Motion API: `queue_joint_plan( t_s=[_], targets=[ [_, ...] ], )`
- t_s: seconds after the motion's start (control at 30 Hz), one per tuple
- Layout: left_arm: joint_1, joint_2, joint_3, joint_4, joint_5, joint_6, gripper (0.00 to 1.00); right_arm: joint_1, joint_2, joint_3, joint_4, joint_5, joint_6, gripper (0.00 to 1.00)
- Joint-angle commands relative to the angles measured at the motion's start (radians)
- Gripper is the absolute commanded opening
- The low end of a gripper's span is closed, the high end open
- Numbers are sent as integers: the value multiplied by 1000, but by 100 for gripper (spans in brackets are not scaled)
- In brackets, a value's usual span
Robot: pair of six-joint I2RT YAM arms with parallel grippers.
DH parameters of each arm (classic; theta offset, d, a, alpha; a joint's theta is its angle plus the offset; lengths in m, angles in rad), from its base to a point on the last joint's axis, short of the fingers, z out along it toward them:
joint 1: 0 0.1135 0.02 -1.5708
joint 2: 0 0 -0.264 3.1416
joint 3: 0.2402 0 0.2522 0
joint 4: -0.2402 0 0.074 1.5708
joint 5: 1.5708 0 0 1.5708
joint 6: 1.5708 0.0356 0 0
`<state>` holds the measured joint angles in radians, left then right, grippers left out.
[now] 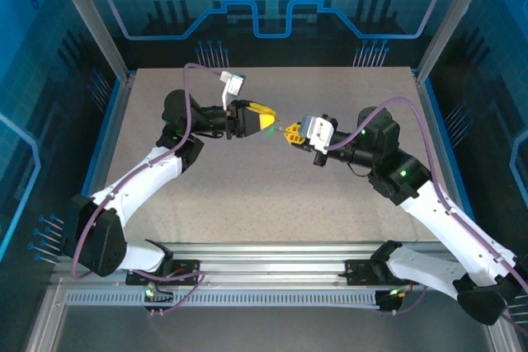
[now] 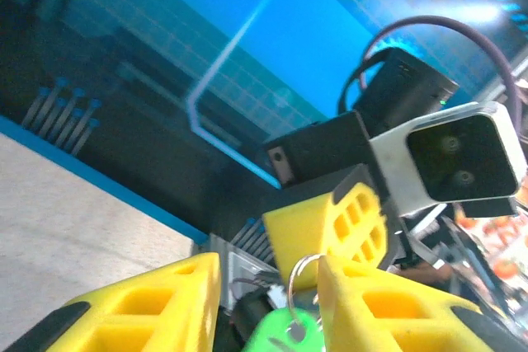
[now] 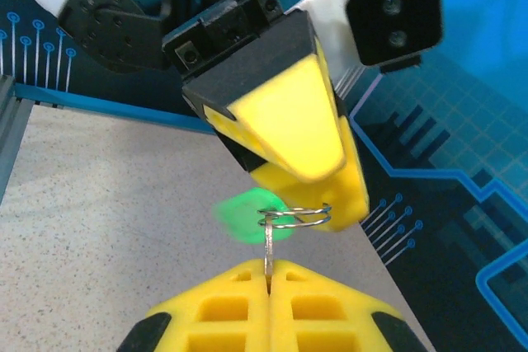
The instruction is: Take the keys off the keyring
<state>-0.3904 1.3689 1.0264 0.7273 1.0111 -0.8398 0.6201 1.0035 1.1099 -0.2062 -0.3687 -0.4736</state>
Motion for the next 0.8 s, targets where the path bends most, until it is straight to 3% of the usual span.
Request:
queue_joint_plan(
  t_s=[0.0,0.13,0.37,0.77],
  targets=[
    [23,-55,-4,-157,-92,141,39,-45,26,38,-54,-72,65,0],
    [49,-80,-26,-201,-147,183,45,-56,90,91,-149,-123,80,0],
    [59,-102,-59,-202,-121,192,47,-65,163,160,-293,-237,51,0],
    [40,-47,-15,-194,55,122,46,-108,199,179,-272,-351,59,0]
  ],
)
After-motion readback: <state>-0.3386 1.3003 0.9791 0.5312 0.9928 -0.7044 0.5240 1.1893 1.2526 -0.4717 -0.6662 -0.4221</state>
